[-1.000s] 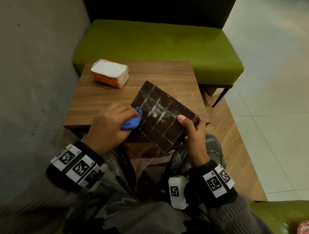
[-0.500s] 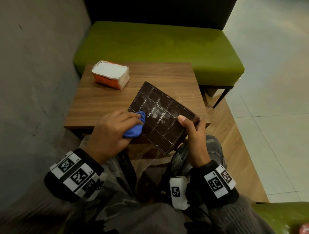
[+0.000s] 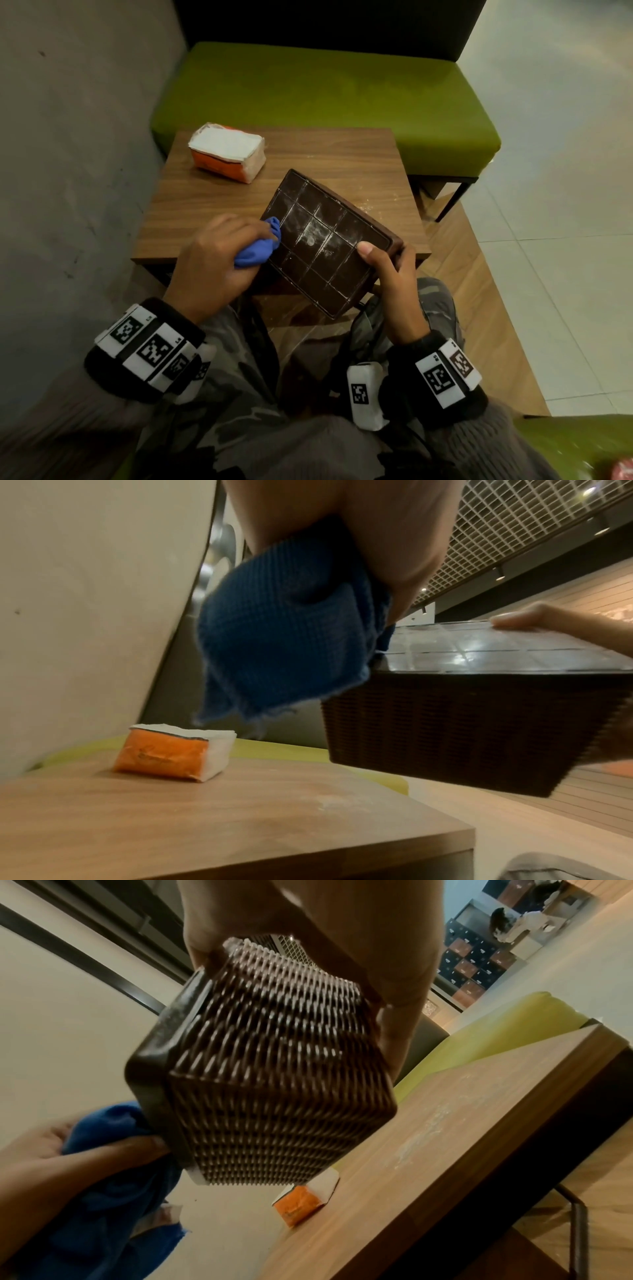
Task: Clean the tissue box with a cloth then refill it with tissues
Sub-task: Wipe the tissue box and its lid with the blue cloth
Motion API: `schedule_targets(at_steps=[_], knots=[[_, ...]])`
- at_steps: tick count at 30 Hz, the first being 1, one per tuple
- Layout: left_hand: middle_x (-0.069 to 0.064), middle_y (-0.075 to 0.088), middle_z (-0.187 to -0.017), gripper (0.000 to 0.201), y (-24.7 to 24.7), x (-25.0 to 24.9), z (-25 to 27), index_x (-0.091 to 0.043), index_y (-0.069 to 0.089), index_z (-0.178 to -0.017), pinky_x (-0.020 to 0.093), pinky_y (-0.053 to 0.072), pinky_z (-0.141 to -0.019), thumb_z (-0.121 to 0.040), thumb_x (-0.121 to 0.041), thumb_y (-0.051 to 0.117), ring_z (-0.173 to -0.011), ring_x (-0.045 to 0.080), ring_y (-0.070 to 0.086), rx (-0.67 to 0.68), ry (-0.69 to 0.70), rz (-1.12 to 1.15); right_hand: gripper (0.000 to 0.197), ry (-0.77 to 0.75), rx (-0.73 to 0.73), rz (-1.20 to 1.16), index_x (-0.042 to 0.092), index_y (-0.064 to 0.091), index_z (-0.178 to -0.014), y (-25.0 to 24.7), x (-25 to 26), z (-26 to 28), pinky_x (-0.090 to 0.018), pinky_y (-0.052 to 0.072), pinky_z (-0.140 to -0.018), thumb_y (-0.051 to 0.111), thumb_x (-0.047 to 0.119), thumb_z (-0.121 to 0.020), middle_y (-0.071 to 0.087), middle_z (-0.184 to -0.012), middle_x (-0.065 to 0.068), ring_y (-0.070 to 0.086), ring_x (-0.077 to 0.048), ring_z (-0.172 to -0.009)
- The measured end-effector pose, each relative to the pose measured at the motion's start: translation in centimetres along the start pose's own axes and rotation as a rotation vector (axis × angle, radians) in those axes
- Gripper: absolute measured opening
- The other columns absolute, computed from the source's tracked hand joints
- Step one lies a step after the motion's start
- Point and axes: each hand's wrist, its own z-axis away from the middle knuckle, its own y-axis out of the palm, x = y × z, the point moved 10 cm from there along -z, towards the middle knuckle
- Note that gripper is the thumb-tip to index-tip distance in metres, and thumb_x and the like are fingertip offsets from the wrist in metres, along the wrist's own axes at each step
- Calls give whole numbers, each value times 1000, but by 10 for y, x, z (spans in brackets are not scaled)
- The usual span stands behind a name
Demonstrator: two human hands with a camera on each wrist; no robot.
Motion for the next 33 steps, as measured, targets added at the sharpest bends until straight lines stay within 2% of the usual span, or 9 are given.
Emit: schedule_targets(at_steps=[4, 7, 10, 12, 14, 16, 20, 29, 33], knots=[[3, 65, -113, 32, -2, -19, -7, -13, 66, -106, 34, 46, -89, -77, -20, 57, -108, 20, 56, -18, 85, -5, 73, -35, 34, 23, 35, 41, -115, 4, 6, 1, -29, 57, -82, 71, 57, -52, 57, -113, 11, 65, -6, -99], [3, 66, -112, 32, -12, -24, -19, -11, 67, -106, 29, 44, -91, -73, -9, 64, -107, 20, 56, -83, 101, -6, 72, -42, 33, 17, 35, 41, -114, 6, 7, 3, -26, 57, -79, 70, 57, -52, 58, -112, 11, 65, -4, -96], [4, 65, -112, 31, -6, -25, -11, -12, 66, -106, 33, 45, -91, -76, -17, 61, -108, 20, 56, -39, 102, -24, 65, -71, 5, 1, 38, 43, -107, 0, 14, 2, -29, 56, -82, 70, 57, -51, 58, -111, 11, 64, -9, -99], [4, 66, -112, 33, 2, -23, 0, -12, 65, -106, 39, 48, -89, -77, -26, 56, -107, 21, 58, 21, 96, -46, 64, -74, -10, -14, 38, 44, -107, -5, 15, 1, -31, 55, -83, 70, 57, -52, 58, -111, 11, 64, -8, -99], [5, 67, -109, 35, 9, -20, 6, -12, 65, -105, 37, 47, -89, -77, -28, 53, -104, 21, 59, 56, 89, -67, 63, -83, 9, 11, 40, 43, -106, -4, 16, -1, -31, 55, -85, 71, 56, -52, 59, -111, 10, 64, -5, -98], [5, 67, -107, 35, 7, -18, 5, -11, 66, -106, 36, 47, -88, -76, -26, 52, -103, 21, 59, 44, 70, -69, 62, -88, 35, 36, 41, 43, -105, 0, 15, -1, -30, 55, -86, 72, 56, -52, 59, -111, 11, 64, -1, -97], [5, 66, -110, 36, -7, -26, -6, -10, 66, -108, 36, 46, -89, -76, -22, 54, -106, 22, 57, -46, 68, -22, 65, -98, 83, 57, 39, 42, -110, 8, 14, 3, -18, 55, -76, 72, 54, -54, 58, -114, 11, 64, 6, -95], [5, 67, -105, 34, -6, -15, 3, -7, 67, -105, 39, 47, -85, -77, -23, 54, -101, 24, 59, -56, 21, 47, 64, -53, 53, 23, 40, 43, -108, 5, 12, 1, -27, 56, -81, 70, 57, -53, 59, -111, 11, 66, 0, -95], [6, 66, -109, 33, -15, -22, -13, -7, 66, -107, 34, 46, -87, -76, -14, 60, -104, 23, 57, -89, 64, 4, 66, -70, 57, 41, 38, 44, -111, 9, 14, 3, -23, 57, -78, 70, 57, -53, 59, -111, 10, 65, 2, -94]])
